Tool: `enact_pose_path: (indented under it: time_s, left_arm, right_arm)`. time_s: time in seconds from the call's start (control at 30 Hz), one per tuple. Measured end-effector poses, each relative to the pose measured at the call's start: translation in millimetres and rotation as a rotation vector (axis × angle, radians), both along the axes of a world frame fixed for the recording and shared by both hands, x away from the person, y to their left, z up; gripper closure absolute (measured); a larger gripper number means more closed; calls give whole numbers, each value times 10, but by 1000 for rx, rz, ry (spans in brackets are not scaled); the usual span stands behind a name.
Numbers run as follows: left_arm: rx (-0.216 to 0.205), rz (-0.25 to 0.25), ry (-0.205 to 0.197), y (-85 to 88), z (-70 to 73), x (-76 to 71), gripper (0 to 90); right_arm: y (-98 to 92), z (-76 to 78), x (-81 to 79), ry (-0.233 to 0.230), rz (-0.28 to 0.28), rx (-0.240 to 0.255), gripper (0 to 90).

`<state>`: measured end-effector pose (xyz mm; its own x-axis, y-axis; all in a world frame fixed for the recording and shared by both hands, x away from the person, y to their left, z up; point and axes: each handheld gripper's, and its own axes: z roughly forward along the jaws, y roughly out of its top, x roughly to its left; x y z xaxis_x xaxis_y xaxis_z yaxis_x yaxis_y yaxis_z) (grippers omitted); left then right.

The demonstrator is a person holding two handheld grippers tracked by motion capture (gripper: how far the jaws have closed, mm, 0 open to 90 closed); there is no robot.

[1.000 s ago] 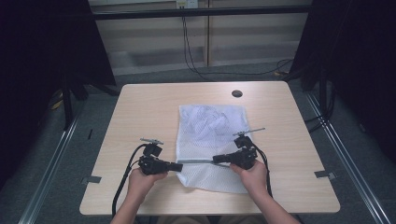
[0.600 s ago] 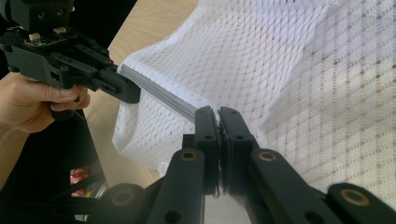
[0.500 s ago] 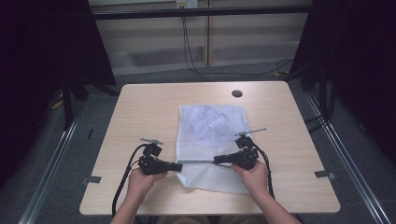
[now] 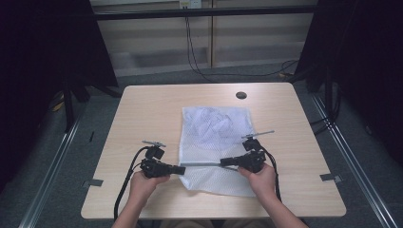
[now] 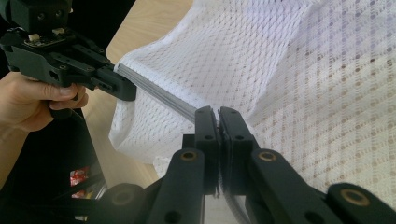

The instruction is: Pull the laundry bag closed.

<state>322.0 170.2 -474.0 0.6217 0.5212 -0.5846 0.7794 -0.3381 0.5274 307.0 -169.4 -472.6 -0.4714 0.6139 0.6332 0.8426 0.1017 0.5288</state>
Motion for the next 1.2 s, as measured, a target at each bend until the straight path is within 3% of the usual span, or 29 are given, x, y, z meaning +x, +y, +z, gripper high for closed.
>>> enact_pose_path:
  time_s: [0.47, 1.2]
  left_arm:
    - [14, 3, -2, 4, -3, 1, 883]
    - [3, -2, 9, 20, -6, 4, 884]
  right_arm:
    - [-7, -4, -7, 2, 5, -7, 871]
    - [-87, -6, -19, -4, -9, -11, 871]
